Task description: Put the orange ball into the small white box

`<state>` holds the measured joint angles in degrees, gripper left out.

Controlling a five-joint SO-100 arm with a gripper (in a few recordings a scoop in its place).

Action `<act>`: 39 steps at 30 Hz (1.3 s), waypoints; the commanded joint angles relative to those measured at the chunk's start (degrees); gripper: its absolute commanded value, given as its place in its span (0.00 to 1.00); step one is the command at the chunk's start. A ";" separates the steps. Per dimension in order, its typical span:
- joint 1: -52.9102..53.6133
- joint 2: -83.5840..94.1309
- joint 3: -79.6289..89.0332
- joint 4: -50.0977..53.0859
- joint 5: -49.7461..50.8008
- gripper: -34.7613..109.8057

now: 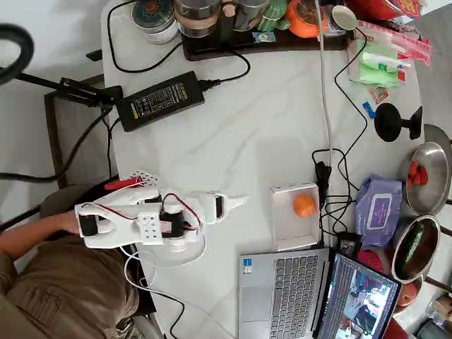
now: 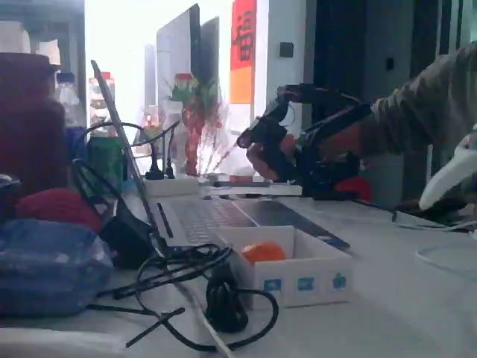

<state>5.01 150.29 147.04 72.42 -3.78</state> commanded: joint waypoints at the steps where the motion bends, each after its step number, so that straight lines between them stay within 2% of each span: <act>1: 0.44 1.32 0.53 0.35 -0.70 0.48; 10: -15.03 1.32 0.53 -3.08 -0.62 0.48; 22: -14.06 1.41 2.55 -5.01 0.18 0.48; 29: -13.97 16.96 2.81 -7.73 0.35 0.48; 39: -13.80 18.37 2.81 -8.53 0.44 0.48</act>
<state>-8.44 167.70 149.24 63.72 -2.99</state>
